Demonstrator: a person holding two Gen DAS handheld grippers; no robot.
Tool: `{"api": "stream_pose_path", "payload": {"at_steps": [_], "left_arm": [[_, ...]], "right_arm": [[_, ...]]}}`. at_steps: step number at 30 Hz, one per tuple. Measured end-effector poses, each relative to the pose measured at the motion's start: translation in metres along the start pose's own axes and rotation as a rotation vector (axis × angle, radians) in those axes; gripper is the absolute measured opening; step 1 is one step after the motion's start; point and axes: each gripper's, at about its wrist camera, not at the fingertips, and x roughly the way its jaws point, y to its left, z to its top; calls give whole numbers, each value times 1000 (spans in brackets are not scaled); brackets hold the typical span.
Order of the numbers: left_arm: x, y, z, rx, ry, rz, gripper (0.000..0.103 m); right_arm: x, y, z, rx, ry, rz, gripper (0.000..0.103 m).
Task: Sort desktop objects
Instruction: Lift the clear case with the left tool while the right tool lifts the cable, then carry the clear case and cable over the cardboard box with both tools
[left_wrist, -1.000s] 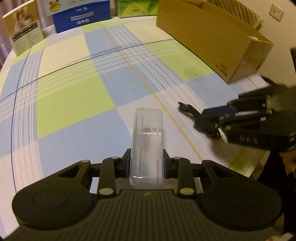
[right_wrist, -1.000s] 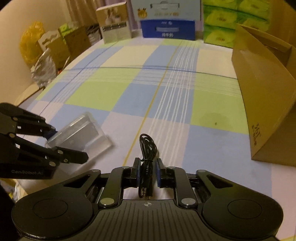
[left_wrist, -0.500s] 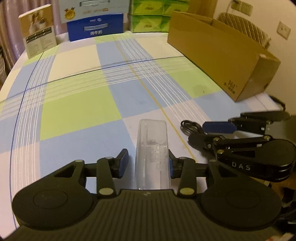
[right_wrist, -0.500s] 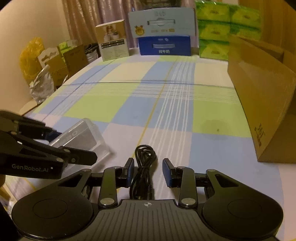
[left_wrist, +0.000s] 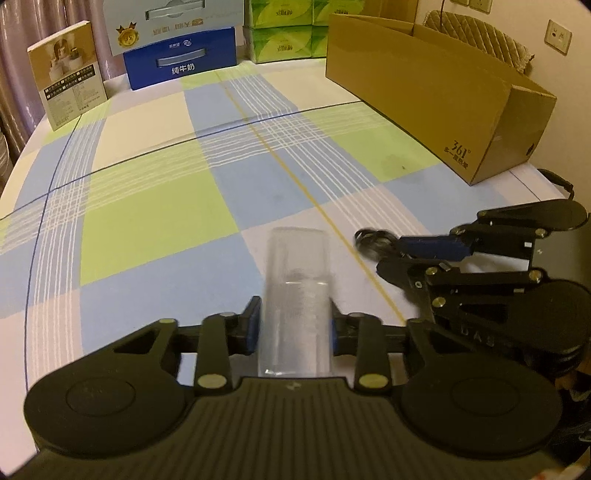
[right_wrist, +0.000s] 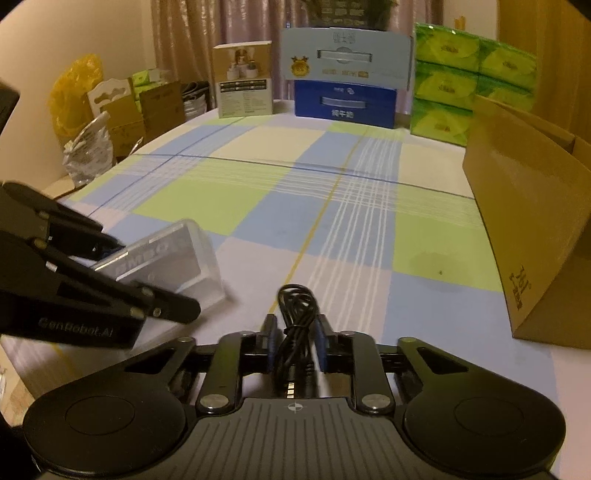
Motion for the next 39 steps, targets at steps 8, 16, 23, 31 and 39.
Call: {"api": "stream_pose_path", "payload": {"at_steps": [8,16,23,31,39], "left_arm": [[-6,-1,-1,-33,2,22,26],[-20,-4,-2,-75,-12,33,26],[-30,-11,-1,-90,-13,44,26],[-45,-19,1,-104,-24,49,26],[-59,-30,5,-104,-38,53,26]], "right_arm": [[0,3,-1,-17,-3,-14,13],[-14,0,1,20,-28,-17,13],[-31,-1,2,45,-37,-24,13],[-51,-6,10,76,-59,-38,13],[-71,-12,16,92,-92,-51,13]]}}
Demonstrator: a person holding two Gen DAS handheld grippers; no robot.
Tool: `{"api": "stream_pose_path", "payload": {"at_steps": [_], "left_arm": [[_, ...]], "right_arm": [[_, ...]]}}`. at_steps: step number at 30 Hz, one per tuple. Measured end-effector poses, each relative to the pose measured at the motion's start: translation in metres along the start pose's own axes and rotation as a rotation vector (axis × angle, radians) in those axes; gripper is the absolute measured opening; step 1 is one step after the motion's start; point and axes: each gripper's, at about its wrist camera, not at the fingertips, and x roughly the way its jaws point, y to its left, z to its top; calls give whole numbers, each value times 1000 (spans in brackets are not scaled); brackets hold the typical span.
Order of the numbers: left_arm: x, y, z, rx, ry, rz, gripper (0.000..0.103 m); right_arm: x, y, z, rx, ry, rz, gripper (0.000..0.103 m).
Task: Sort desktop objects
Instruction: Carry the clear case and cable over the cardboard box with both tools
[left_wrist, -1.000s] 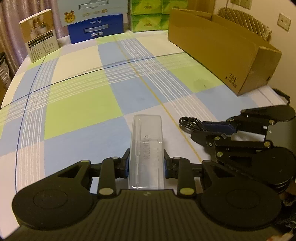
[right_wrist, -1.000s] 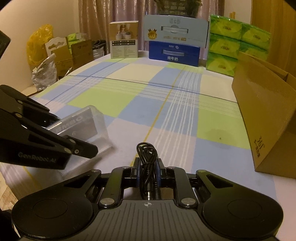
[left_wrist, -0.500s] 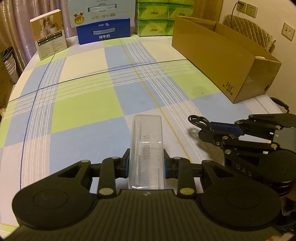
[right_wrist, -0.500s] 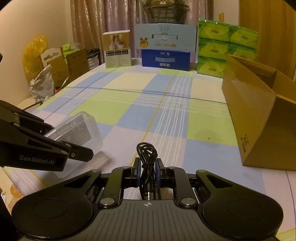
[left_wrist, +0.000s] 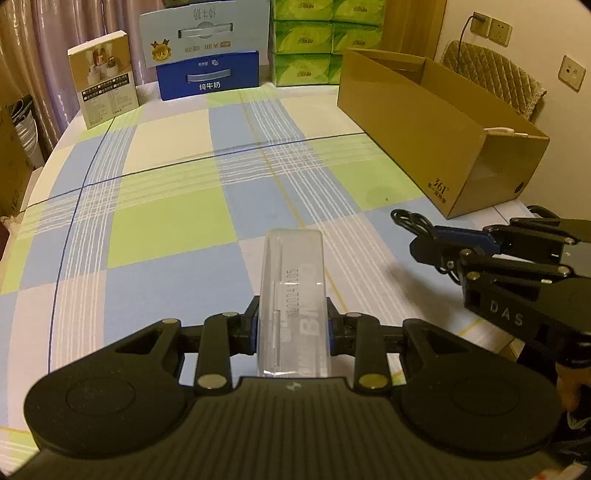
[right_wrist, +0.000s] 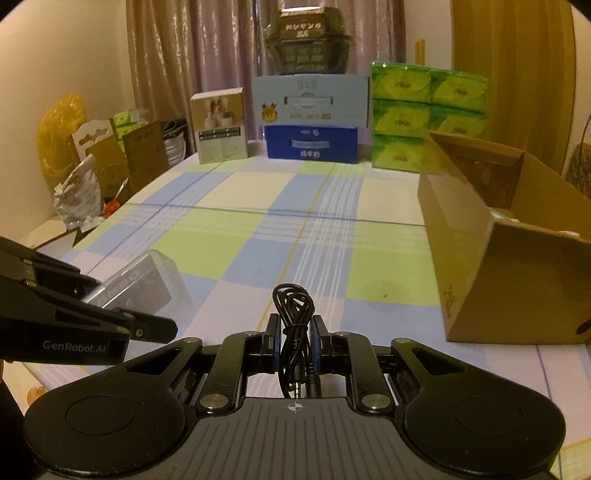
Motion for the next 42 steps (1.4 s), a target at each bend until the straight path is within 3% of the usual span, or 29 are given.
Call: {"api": "stream_pose_path", "payload": {"at_steps": [23,42], "left_arm": [[-20,-46,33,19,-49,-67,26],[-2,-136,115,102,-114,-220,26]], "right_arm": [[-65,-38,25,85,-113,-71,13],[-106,-141,61,165,-240,-225,13]]}}
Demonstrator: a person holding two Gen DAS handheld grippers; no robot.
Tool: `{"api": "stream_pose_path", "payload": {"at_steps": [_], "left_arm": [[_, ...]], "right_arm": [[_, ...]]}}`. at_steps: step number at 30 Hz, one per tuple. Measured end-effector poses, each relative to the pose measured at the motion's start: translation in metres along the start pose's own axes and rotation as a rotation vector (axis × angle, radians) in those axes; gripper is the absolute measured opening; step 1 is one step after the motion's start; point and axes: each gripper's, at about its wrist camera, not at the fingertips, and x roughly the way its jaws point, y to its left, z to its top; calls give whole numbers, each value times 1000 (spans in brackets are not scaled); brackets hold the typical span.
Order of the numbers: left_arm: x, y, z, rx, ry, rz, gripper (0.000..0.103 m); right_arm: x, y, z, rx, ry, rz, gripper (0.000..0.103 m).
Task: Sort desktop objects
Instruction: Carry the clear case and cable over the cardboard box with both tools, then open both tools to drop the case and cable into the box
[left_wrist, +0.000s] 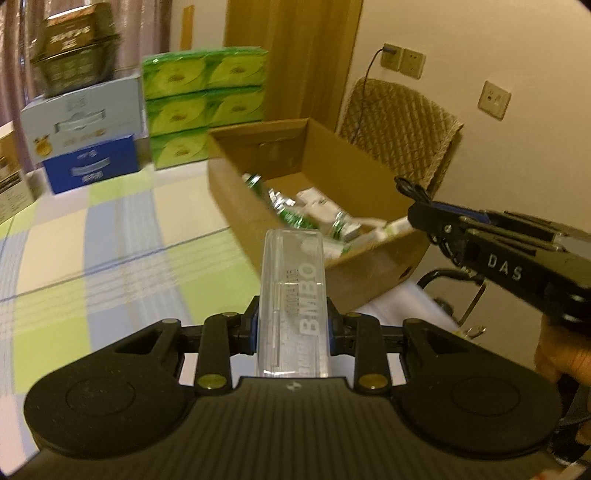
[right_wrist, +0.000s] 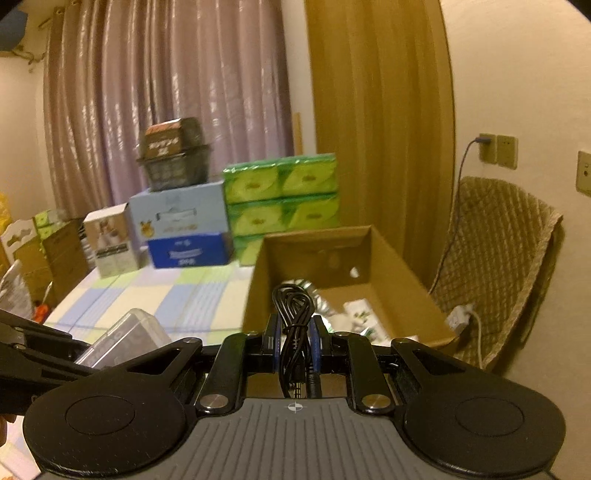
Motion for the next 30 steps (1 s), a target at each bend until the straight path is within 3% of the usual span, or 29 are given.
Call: {"api": "stream_pose_path", "payload": {"at_steps": [15,30], "left_arm": [[66,-23,82,-27,-31,-53,26],[109,-20,122,-38,-50,-64,28]], "right_arm": [[50,-58,36,16,-13,-30,13],[94,-82,52,47,10,-34,13]]}}
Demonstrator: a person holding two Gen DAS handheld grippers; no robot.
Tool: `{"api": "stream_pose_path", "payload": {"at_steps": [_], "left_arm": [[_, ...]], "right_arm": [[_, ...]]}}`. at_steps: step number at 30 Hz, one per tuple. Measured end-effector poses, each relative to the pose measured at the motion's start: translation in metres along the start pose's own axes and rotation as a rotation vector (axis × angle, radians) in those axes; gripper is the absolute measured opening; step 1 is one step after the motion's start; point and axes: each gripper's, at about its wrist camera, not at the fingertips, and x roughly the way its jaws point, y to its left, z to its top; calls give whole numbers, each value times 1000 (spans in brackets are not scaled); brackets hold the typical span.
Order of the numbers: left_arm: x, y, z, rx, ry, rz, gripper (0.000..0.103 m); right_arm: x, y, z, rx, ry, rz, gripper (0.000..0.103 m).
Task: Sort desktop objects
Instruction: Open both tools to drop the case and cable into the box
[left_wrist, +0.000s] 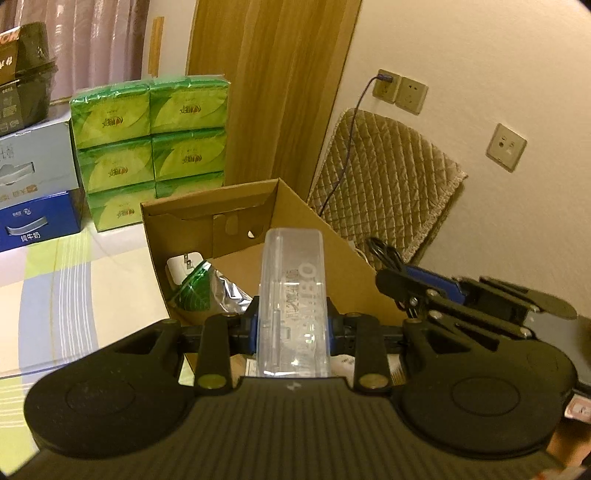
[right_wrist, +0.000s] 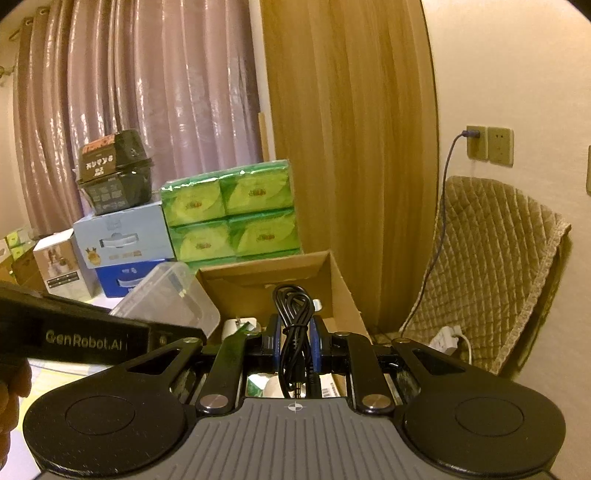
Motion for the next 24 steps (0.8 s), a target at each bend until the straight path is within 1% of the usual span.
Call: {"api": "stream_pose_path", "payload": {"at_steps": [2,7,11,13,17,19,21,23,24], "left_arm": [[2,6,3,-18,-9,-4,37],[-6,19,1,-33,-28,26,37],[-16,33,-8,-60,-29,44,41],[-21,39,-14,-79,-32,50,44],[-30,49,-26,-106,-31,64,45],[-34,52,-31,-113,-28,72,47],[-38,54,-37,-112,-27,82,52],[-43,55,-43,-114,-29,92,55],[-46,56,-46,-113,-33,98,61]], "right_arm": [[3,-2,0,6,3,-2,13],[8,-3,-1,5,11,-4,13],[13,-2,-4,12,26,2,13],[15,-1,-3,14,30,7,13],[23,4,2,20,41,29,13],[28,5,6,32,44,55,13],[30,7,11,38,41,61,18],[28,8,14,41,22,51,39],[25,8,15,45,15,50,42]]}}
